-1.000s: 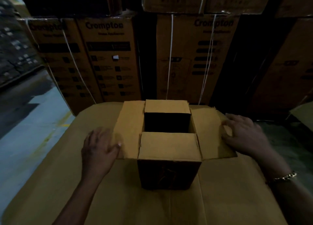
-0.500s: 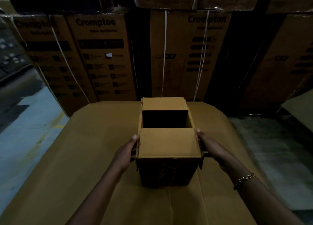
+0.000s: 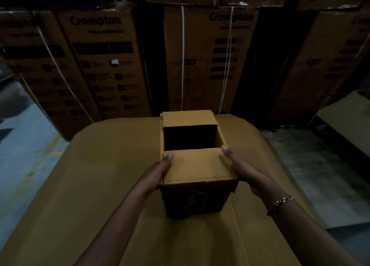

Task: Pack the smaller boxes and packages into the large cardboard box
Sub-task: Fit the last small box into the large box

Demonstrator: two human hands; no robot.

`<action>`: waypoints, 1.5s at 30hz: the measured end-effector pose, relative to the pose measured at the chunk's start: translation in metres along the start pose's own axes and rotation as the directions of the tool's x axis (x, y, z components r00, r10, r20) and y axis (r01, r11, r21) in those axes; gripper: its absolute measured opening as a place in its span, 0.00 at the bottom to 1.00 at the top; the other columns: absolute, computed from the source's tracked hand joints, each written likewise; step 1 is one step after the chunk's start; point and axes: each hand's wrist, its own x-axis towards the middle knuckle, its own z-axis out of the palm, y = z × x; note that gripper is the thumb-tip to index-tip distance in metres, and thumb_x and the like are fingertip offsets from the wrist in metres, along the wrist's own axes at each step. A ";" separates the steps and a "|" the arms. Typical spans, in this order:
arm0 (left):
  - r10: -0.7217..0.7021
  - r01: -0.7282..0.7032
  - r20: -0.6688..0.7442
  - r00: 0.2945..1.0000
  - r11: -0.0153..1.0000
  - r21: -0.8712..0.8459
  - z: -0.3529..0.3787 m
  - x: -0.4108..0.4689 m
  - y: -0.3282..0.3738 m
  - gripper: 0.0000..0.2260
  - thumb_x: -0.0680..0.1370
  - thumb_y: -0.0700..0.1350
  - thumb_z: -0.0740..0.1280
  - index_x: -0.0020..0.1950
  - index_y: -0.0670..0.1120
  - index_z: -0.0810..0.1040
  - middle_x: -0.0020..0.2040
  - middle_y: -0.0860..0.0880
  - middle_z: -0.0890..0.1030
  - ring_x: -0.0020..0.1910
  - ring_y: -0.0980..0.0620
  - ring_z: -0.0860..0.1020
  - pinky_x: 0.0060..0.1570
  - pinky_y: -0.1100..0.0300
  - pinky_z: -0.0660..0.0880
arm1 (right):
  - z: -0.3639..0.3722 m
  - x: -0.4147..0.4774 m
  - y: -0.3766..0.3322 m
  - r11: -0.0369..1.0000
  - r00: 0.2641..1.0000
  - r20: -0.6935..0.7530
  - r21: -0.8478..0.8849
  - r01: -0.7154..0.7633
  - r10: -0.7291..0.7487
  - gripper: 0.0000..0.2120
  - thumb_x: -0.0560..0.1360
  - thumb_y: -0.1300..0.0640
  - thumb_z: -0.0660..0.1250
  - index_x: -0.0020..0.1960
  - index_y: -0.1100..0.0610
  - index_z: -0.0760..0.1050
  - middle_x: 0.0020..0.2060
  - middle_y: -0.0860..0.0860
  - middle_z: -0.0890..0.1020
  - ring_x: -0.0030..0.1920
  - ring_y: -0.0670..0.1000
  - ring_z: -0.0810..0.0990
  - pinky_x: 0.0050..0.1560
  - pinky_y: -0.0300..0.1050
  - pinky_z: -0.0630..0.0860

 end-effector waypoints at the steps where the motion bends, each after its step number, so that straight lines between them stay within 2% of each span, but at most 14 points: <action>1: -0.001 0.001 0.004 1.000 1.000 0.001 0.003 0.002 0.001 0.17 0.71 0.65 0.66 0.52 0.55 0.79 0.47 0.59 0.82 0.42 0.62 0.81 0.35 0.65 0.76 | 0.002 0.000 -0.004 1.000 1.000 0.015 -0.006 0.001 -0.001 0.17 0.71 0.28 0.60 0.56 0.33 0.69 0.53 0.36 0.72 0.51 0.41 0.73 0.45 0.41 0.73; 3: 0.018 -0.018 -0.005 1.000 1.000 -0.011 0.008 0.005 0.000 0.18 0.71 0.63 0.69 0.54 0.52 0.79 0.46 0.53 0.85 0.41 0.58 0.83 0.31 0.67 0.76 | 0.002 -0.002 -0.009 0.999 0.999 -0.005 -0.002 0.032 -0.032 0.21 0.70 0.31 0.66 0.60 0.36 0.70 0.56 0.39 0.76 0.51 0.42 0.77 0.40 0.38 0.75; 5: 0.061 -0.061 0.006 0.998 0.997 -0.039 0.017 0.009 -0.001 0.20 0.70 0.62 0.70 0.55 0.51 0.80 0.46 0.53 0.87 0.42 0.57 0.84 0.31 0.67 0.76 | -0.005 -0.008 -0.008 0.998 0.995 -0.078 0.007 0.069 -0.068 0.27 0.71 0.35 0.69 0.66 0.42 0.70 0.58 0.42 0.79 0.53 0.43 0.80 0.42 0.37 0.76; 8: 0.133 -0.132 0.026 0.991 0.990 -0.060 0.043 0.015 0.004 0.24 0.71 0.61 0.71 0.63 0.51 0.78 0.53 0.51 0.86 0.48 0.54 0.84 0.33 0.65 0.76 | -0.027 -0.028 0.000 0.986 0.978 -0.147 0.056 0.160 -0.150 0.20 0.73 0.38 0.70 0.63 0.36 0.70 0.53 0.36 0.81 0.49 0.39 0.82 0.38 0.34 0.78; 11: 0.212 -0.209 0.043 0.976 0.976 -0.067 0.082 0.019 0.018 0.29 0.68 0.63 0.71 0.66 0.53 0.76 0.56 0.50 0.83 0.51 0.50 0.83 0.37 0.56 0.78 | -0.057 -0.050 0.004 0.967 0.943 -0.250 0.071 0.246 -0.221 0.17 0.73 0.38 0.69 0.59 0.29 0.68 0.53 0.33 0.79 0.49 0.38 0.81 0.39 0.34 0.79; 15: 0.311 -0.306 0.081 0.947 0.949 -0.069 0.149 0.016 0.045 0.33 0.65 0.67 0.71 0.67 0.55 0.75 0.59 0.50 0.81 0.55 0.47 0.81 0.45 0.43 0.82 | -0.112 -0.079 0.007 0.932 0.888 -0.346 0.086 0.353 -0.304 0.22 0.73 0.40 0.70 0.64 0.34 0.66 0.60 0.41 0.75 0.51 0.40 0.81 0.41 0.37 0.80; 19: 0.403 -0.394 0.126 0.907 0.915 -0.089 0.233 0.008 0.073 0.34 0.65 0.67 0.73 0.67 0.54 0.75 0.59 0.50 0.82 0.53 0.50 0.82 0.42 0.50 0.82 | -0.188 -0.112 0.018 0.906 0.825 -0.448 0.073 0.417 -0.344 0.30 0.72 0.43 0.72 0.70 0.40 0.64 0.62 0.45 0.74 0.53 0.45 0.82 0.41 0.41 0.82; 23: 0.473 -0.455 0.165 0.865 0.880 -0.137 0.338 -0.003 0.102 0.32 0.63 0.65 0.74 0.63 0.55 0.77 0.53 0.54 0.85 0.50 0.54 0.84 0.48 0.49 0.81 | -0.285 -0.154 0.027 0.892 0.785 -0.509 0.072 0.446 -0.352 0.30 0.68 0.40 0.74 0.66 0.35 0.65 0.62 0.46 0.75 0.52 0.46 0.83 0.45 0.43 0.82; 27: 0.540 -0.509 0.186 0.821 0.839 -0.190 0.434 -0.008 0.126 0.32 0.63 0.64 0.74 0.64 0.56 0.75 0.53 0.59 0.84 0.50 0.58 0.83 0.47 0.56 0.79 | -0.373 -0.190 0.031 0.879 0.723 -0.576 0.016 0.476 -0.381 0.27 0.67 0.42 0.75 0.62 0.32 0.67 0.60 0.45 0.75 0.52 0.45 0.83 0.43 0.43 0.82; 31: 0.575 -0.528 0.201 0.793 0.813 -0.243 0.514 -0.001 0.153 0.34 0.66 0.60 0.77 0.69 0.53 0.72 0.58 0.52 0.82 0.54 0.54 0.83 0.46 0.60 0.79 | -0.454 -0.215 0.026 0.864 0.648 -0.632 -0.070 0.499 -0.425 0.36 0.69 0.44 0.74 0.73 0.45 0.64 0.61 0.48 0.75 0.54 0.48 0.82 0.42 0.38 0.81; 34: 0.609 -0.543 0.222 0.762 0.787 -0.295 0.565 0.005 0.178 0.41 0.62 0.61 0.78 0.72 0.53 0.70 0.62 0.49 0.80 0.55 0.52 0.82 0.44 0.63 0.79 | -0.506 -0.232 0.018 0.839 0.613 -0.635 -0.106 0.534 -0.471 0.31 0.69 0.45 0.73 0.68 0.38 0.65 0.60 0.45 0.73 0.49 0.43 0.82 0.39 0.35 0.80; 37: 0.652 -0.573 0.248 0.716 0.752 -0.326 0.614 0.012 0.205 0.44 0.60 0.62 0.78 0.73 0.55 0.66 0.65 0.50 0.77 0.58 0.51 0.81 0.42 0.62 0.80 | -0.556 -0.241 0.012 0.820 0.581 -0.649 -0.121 0.559 -0.492 0.26 0.70 0.45 0.73 0.63 0.32 0.68 0.60 0.46 0.72 0.50 0.46 0.82 0.40 0.38 0.81; 42: 0.710 -0.595 0.296 0.639 0.700 -0.395 0.697 0.042 0.251 0.46 0.60 0.59 0.79 0.74 0.53 0.64 0.67 0.49 0.75 0.63 0.49 0.78 0.56 0.50 0.80 | -0.658 -0.244 -0.007 0.759 0.494 -0.702 -0.103 0.643 -0.514 0.30 0.70 0.47 0.73 0.70 0.48 0.69 0.64 0.55 0.75 0.58 0.55 0.81 0.48 0.48 0.80; 45: 0.722 -0.578 0.327 0.610 0.687 -0.440 0.752 0.068 0.282 0.43 0.62 0.58 0.81 0.72 0.57 0.65 0.67 0.49 0.75 0.63 0.48 0.79 0.58 0.44 0.79 | -0.723 -0.244 -0.023 0.752 0.490 -0.714 -0.077 0.655 -0.500 0.33 0.70 0.48 0.73 0.71 0.56 0.67 0.65 0.58 0.74 0.60 0.58 0.79 0.50 0.52 0.79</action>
